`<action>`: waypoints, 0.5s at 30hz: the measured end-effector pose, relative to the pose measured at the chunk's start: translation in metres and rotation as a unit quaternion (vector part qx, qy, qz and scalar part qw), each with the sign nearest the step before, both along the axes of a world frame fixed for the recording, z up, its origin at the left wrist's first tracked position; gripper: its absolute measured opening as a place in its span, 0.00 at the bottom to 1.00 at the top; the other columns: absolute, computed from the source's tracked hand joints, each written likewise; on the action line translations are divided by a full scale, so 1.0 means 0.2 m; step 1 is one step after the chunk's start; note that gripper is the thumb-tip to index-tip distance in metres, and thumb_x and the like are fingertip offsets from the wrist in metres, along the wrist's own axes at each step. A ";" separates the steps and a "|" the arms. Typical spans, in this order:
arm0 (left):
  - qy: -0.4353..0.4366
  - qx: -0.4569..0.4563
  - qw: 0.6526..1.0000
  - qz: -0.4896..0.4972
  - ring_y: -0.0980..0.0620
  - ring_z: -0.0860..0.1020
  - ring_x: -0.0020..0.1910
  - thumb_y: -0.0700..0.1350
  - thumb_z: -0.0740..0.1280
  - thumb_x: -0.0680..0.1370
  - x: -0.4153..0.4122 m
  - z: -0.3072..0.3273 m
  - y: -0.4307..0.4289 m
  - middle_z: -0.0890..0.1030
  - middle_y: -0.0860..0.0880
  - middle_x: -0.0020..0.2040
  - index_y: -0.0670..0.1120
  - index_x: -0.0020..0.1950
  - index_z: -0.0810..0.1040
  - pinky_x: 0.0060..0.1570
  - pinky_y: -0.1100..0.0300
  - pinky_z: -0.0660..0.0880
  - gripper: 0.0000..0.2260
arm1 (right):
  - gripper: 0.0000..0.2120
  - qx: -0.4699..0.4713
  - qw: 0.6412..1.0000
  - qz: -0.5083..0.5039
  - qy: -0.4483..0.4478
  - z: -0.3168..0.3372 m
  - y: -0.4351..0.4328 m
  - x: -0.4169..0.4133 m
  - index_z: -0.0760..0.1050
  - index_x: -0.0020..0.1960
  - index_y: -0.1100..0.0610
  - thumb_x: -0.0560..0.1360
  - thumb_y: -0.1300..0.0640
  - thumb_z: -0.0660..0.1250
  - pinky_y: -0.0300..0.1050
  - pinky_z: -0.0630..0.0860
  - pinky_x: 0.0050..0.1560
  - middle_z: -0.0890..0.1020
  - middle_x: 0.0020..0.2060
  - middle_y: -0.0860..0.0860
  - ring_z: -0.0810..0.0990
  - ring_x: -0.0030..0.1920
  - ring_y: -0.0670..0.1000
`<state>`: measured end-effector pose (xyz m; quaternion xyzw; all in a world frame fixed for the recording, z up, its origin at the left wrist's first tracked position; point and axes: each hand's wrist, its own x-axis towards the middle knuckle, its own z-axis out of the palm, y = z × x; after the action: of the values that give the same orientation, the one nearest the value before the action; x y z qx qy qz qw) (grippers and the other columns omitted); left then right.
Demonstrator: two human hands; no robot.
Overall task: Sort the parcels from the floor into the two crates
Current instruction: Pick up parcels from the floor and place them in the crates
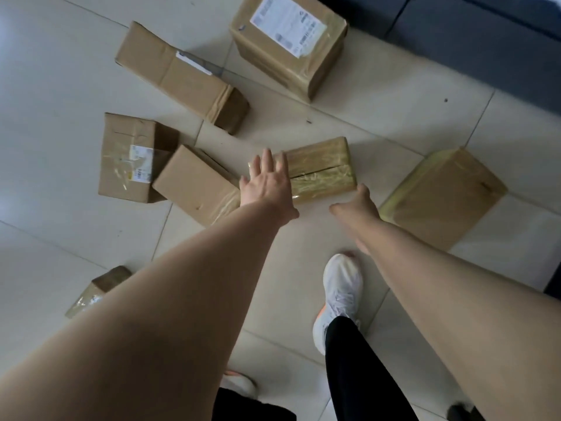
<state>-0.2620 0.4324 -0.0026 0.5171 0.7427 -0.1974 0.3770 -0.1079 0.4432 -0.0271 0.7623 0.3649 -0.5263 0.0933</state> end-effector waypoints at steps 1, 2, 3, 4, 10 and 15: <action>0.015 0.001 1.000 -0.022 0.42 0.43 0.80 0.49 0.80 0.67 0.00 -0.05 0.01 0.42 0.45 0.82 0.47 0.82 0.42 0.77 0.42 0.52 0.56 | 0.31 0.011 1.000 -0.020 0.005 -0.04 0.01 0.00 0.61 0.73 0.55 0.72 0.60 0.66 0.48 0.75 0.56 0.75 0.65 0.56 0.77 0.60 0.59; 0.028 0.004 0.999 -0.041 0.42 0.40 0.80 0.50 0.80 0.66 -0.01 -0.10 0.01 0.40 0.44 0.82 0.47 0.81 0.40 0.77 0.42 0.48 0.58 | 0.30 0.019 0.999 -0.040 0.012 -0.07 0.02 0.01 0.61 0.72 0.55 0.71 0.61 0.66 0.49 0.75 0.56 0.75 0.64 0.56 0.78 0.59 0.59; 0.038 0.007 0.998 -0.056 0.43 0.39 0.80 0.50 0.81 0.65 -0.02 -0.14 0.02 0.39 0.44 0.81 0.47 0.81 0.39 0.77 0.42 0.45 0.60 | 0.29 0.025 0.998 -0.054 0.021 -0.11 0.02 0.02 0.62 0.71 0.54 0.71 0.62 0.64 0.49 0.75 0.56 0.76 0.63 0.55 0.78 0.59 0.59; 0.044 0.008 0.997 -0.065 0.43 0.39 0.80 0.50 0.81 0.65 -0.02 -0.18 0.02 0.40 0.44 0.82 0.46 0.81 0.38 0.78 0.42 0.44 0.61 | 0.27 0.030 0.997 -0.062 0.031 -0.14 0.03 0.02 0.64 0.70 0.53 0.71 0.62 0.63 0.48 0.74 0.53 0.77 0.60 0.54 0.78 0.57 0.58; 0.036 0.074 0.994 -0.066 0.40 0.65 0.69 0.53 0.80 0.61 0.02 -0.22 -0.10 0.66 0.42 0.69 0.42 0.80 0.49 0.72 0.50 0.63 0.57 | 0.28 0.068 0.989 -0.117 0.060 -0.19 -0.04 0.09 0.68 0.70 0.51 0.71 0.63 0.59 0.46 0.74 0.54 0.79 0.59 0.51 0.77 0.57 0.55; -0.200 -0.079 0.942 0.258 0.43 0.74 0.62 0.57 0.80 0.56 0.04 -0.15 -0.42 0.71 0.45 0.67 0.55 0.77 0.53 0.59 0.49 0.77 0.55 | 0.26 0.055 0.964 -0.259 0.034 -0.10 -0.15 0.07 0.61 0.75 0.57 0.83 0.45 0.52 0.55 0.68 0.69 0.69 0.72 0.57 0.71 0.69 0.59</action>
<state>-0.2540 0.3488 -0.0327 0.3053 0.7421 -0.0437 0.5951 -0.0946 0.4125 -0.0474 0.8163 0.1865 -0.5373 -0.1009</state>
